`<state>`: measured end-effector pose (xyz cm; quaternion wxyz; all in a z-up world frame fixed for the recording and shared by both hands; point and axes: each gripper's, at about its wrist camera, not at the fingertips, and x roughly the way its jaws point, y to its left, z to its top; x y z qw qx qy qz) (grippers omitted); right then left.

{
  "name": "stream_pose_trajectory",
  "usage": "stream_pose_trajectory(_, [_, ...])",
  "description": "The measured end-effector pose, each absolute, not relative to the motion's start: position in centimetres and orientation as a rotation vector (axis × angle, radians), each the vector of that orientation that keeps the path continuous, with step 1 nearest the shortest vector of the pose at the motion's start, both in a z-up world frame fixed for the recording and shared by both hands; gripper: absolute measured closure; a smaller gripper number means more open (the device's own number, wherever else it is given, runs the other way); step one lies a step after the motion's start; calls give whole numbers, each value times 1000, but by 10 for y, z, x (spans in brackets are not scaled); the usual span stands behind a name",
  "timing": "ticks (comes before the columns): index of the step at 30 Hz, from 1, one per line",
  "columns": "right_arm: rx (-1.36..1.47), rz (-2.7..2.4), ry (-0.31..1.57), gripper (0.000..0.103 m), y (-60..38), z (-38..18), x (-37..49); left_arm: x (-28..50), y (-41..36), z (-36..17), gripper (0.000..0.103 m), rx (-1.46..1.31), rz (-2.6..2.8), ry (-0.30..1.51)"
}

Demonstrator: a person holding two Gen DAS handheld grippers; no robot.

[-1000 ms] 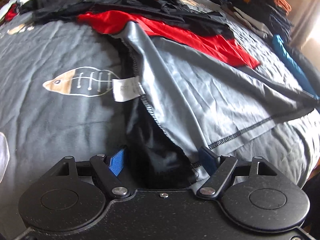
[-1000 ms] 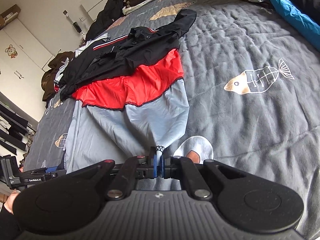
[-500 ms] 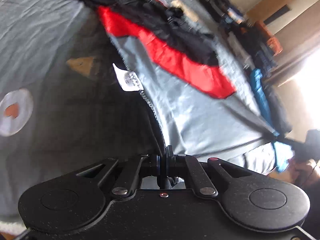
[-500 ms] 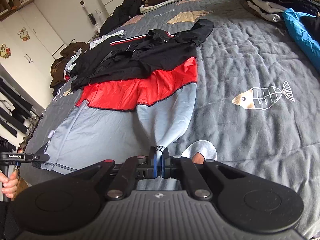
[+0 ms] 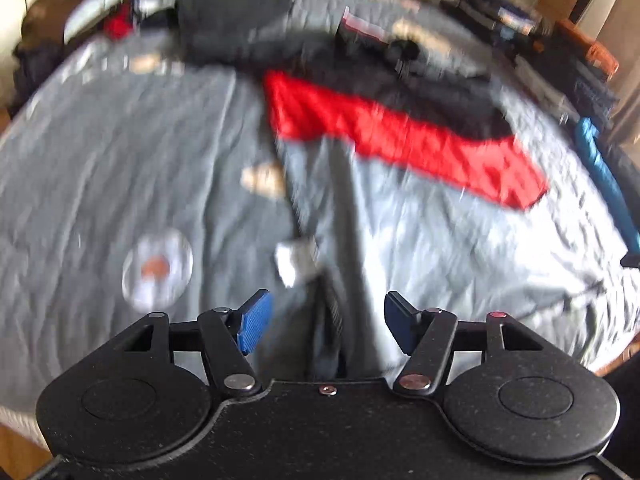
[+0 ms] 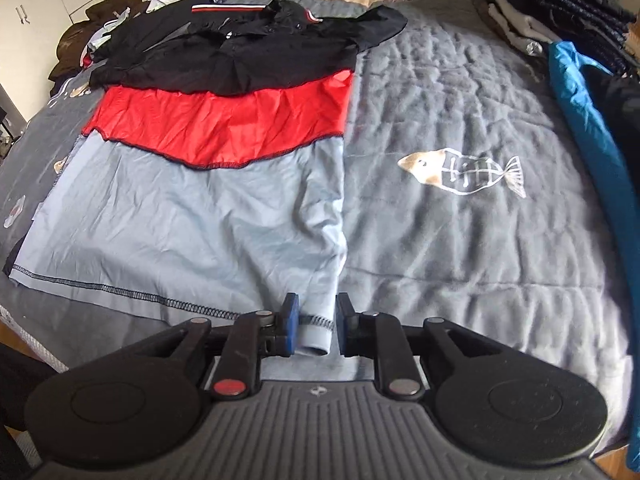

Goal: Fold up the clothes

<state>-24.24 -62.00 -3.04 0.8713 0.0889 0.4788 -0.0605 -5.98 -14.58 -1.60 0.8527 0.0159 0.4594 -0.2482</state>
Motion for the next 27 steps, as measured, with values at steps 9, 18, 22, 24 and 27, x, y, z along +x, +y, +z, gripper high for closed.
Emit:
stream_pose_trajectory(9, [281, -43, 841, 68, -609, -22, -217, -57, -231, -77, 36, -3, -782, 1019])
stream_pose_trajectory(18, [327, 55, 981, 67, -583, -86, -188, -24, -168, -113, 42, -71, -609, 1154])
stream_pose_trajectory(22, [332, -20, 1003, 67, -609, -97, -205, -14, -144, -92, 42, -42, -500, 1132])
stream_pose_trajectory(24, [343, -23, 997, 67, -616, -95, -210, -18, -141, -71, 42, -102, -554, 1075])
stream_pose_trajectory(27, [353, -22, 965, 67, -623, -82, -215, -22, -164, -35, 35, -157, -651, 964])
